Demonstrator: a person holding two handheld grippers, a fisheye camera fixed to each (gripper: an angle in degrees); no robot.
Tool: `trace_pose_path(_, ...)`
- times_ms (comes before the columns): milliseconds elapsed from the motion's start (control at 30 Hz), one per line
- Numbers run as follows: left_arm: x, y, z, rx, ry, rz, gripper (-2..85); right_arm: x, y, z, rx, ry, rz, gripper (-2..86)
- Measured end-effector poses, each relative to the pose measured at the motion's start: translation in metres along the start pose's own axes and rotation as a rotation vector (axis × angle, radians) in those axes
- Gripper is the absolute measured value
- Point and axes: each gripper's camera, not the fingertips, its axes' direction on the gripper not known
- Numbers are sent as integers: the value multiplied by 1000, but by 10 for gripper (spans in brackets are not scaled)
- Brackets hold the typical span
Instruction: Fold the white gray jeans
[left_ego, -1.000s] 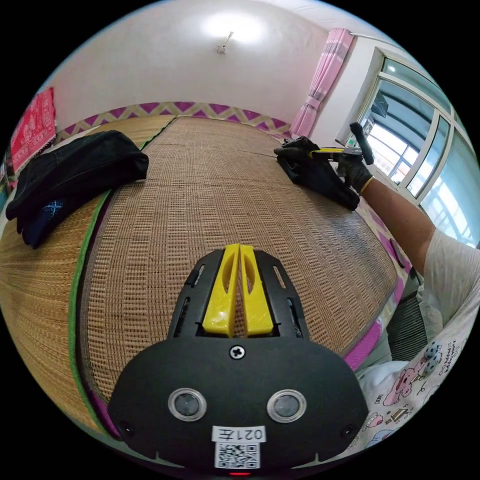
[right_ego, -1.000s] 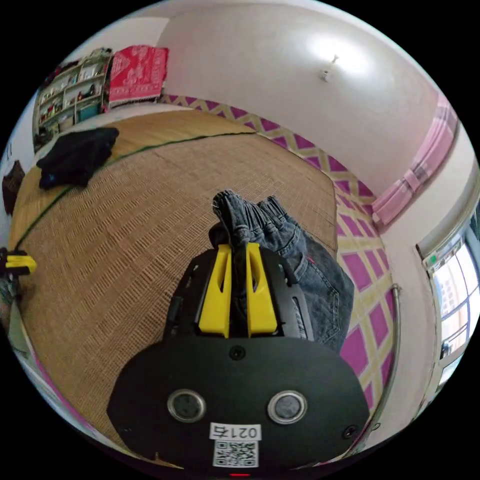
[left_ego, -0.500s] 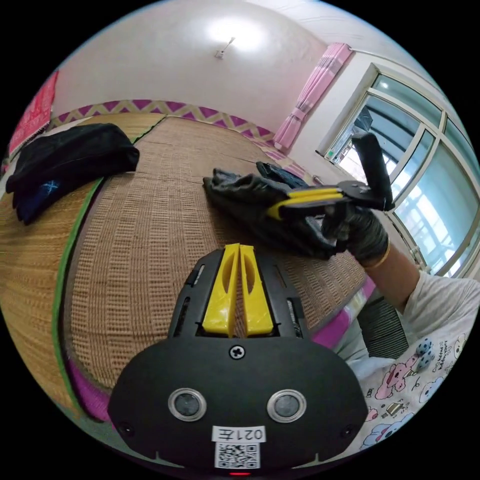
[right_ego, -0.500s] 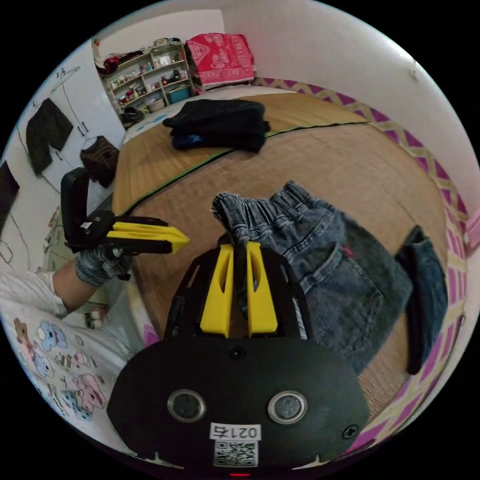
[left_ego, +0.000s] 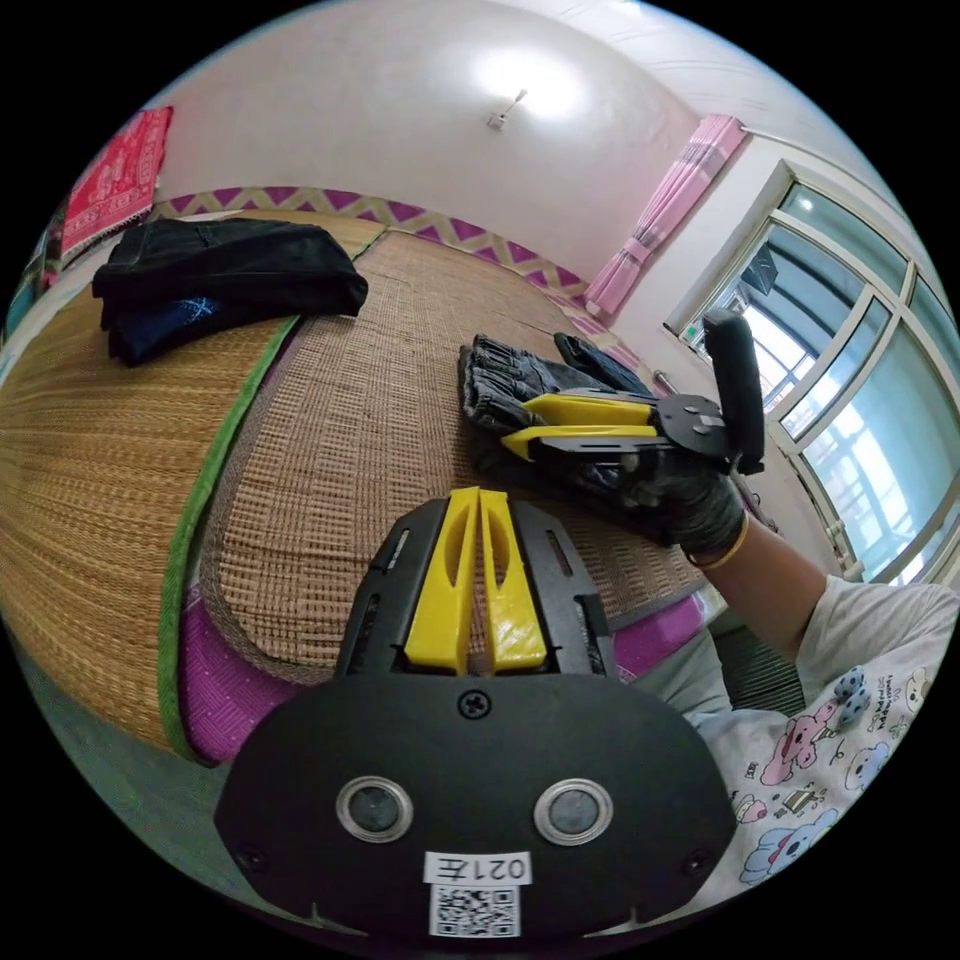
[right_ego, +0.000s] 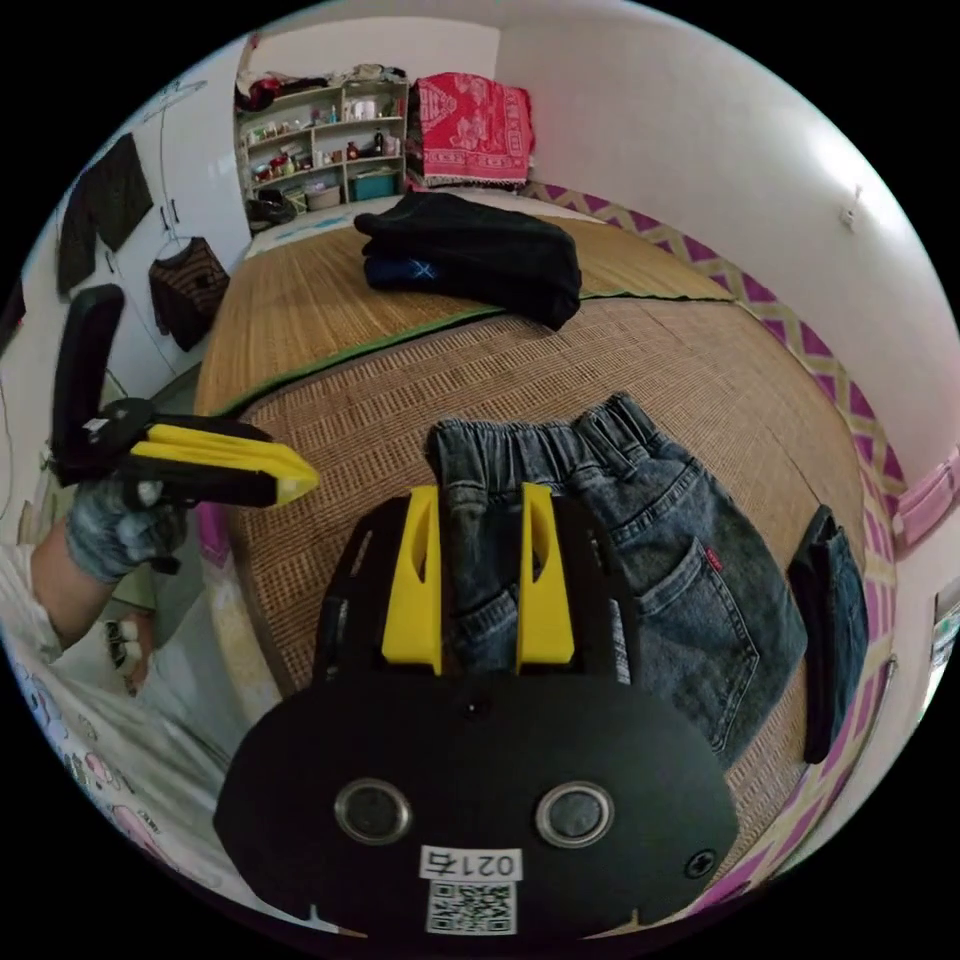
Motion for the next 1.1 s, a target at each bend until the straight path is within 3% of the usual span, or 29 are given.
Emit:
trace_pose_path(100,7,3,3,3,-3,5,-9,33,12,-16,37,-99,107,56)
trace_pose_path(200,12,3,8,4,3,9,-10,103,52,-79,229,-218,310,44)
trace_pose_path(433,25,-7,36,-2,22,1,-9,257,257,-241,550,-57,715,37)
trace_pose_path(567,20,-7,67,-58,59,-93,-9,309,384,-273,573,29,990,33)
trace_pose_path(733,28,-5,98,-179,81,-107,-9,361,549,-221,476,-126,1418,28)
trace_pose_path(1000,48,-2,100,-177,80,-70,-9,373,606,-213,509,-244,1471,40)
trace_pose_path(1067,63,-2,96,-151,149,-12,-9,364,604,-231,500,-136,1469,48)
trace_pose_path(1100,78,-3,93,-138,152,43,-9,353,594,-250,493,14,1432,52)
